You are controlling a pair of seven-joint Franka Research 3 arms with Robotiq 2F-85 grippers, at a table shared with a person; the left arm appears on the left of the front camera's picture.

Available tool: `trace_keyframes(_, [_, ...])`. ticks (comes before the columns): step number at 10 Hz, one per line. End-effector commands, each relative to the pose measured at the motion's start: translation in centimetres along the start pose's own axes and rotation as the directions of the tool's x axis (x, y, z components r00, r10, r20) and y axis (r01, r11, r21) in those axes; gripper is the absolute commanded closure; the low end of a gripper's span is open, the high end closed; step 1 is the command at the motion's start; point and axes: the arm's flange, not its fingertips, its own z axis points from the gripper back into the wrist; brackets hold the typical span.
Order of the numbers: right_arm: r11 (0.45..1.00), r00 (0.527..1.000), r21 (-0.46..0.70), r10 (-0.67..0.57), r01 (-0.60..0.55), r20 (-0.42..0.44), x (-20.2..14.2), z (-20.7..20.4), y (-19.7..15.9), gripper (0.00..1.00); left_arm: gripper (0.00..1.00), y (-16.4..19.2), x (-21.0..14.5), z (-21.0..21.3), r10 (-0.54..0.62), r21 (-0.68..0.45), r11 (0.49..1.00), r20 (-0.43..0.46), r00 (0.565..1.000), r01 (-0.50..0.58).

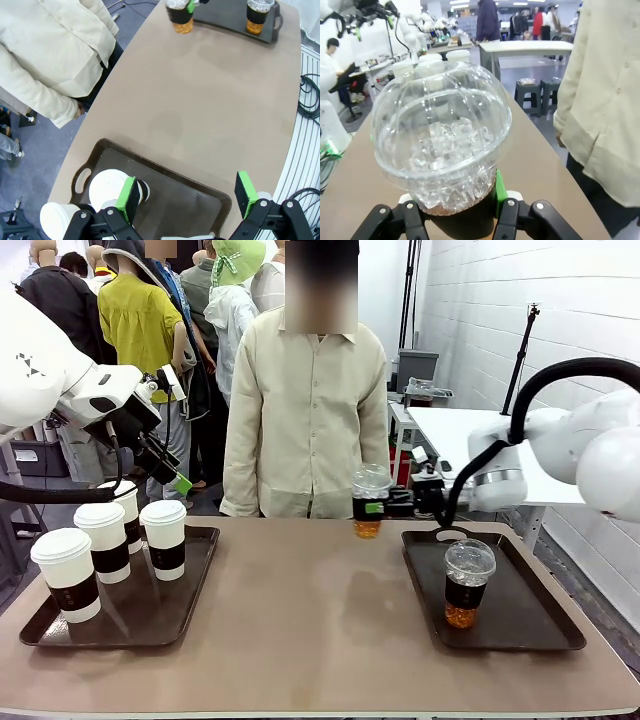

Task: Distribute the coffee onto the tray.
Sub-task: Pick up another iced Americano from the middle of the table and place it on the right Handle tray.

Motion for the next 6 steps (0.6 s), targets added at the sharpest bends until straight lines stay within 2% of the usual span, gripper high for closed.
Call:
trace_keyframes(1, [0.999,0.999,-0.026,0.022,-0.021,0.039,0.0,2.4,2.7,0.44,0.00,0.1,-0.1,0.0,0.002,-0.009,1.000,0.008,1.000,-0.002])
trace_keyframes(6, [0.993,0.998,-0.102,0.058,-0.056,0.014,-2.3,8.8,4.0,0.44,0.00,0.1,-0.1,0.0,0.002,-0.009,1.000,0.008,1.000,-0.002])
